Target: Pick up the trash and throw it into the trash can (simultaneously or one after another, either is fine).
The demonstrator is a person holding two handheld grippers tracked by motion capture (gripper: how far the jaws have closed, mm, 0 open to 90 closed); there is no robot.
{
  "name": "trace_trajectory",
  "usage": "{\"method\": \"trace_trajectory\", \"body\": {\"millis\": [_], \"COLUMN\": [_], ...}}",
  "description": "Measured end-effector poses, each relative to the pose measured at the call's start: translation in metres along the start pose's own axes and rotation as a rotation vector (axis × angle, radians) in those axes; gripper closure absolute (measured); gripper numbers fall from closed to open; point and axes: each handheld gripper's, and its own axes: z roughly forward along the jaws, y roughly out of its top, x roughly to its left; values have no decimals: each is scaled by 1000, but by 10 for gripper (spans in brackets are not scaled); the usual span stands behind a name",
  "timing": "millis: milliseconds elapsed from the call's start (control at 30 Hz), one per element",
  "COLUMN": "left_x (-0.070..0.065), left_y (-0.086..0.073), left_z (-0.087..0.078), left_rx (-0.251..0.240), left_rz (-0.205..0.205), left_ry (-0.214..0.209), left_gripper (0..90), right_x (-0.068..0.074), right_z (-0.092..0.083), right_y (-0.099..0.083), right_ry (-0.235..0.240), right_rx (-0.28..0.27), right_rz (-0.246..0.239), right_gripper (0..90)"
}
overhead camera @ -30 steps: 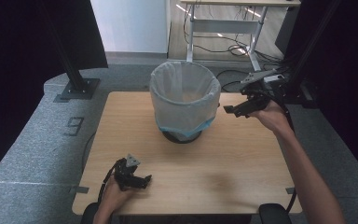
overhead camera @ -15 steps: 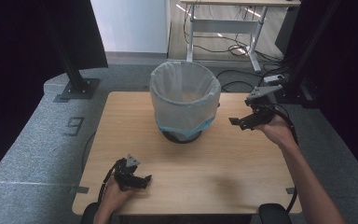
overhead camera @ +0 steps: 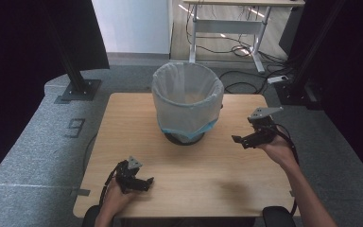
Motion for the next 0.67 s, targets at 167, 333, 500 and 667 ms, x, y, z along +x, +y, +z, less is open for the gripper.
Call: {"method": "trace_trajectory", "body": {"millis": [167,333,500,667], "left_x": [0,0,0,0], "left_y": [0,0,0,0], "left_z": [0,0,0,0], "left_rx": [0,0,0,0], "left_rz": [0,0,0,0], "left_ry": [-1,1,-1,-1], "left_gripper": [0,0,0,0], "right_x": [5,9,12,16], "right_z": [5,12,19,29], "right_y": [-18,-38,-57,-81], "right_ry": [-9,-27,-36,-31], "right_rx": [-2,15,22,29], "right_rz": [9,6,13,38], "right_gripper": [0,0,0,0]}}
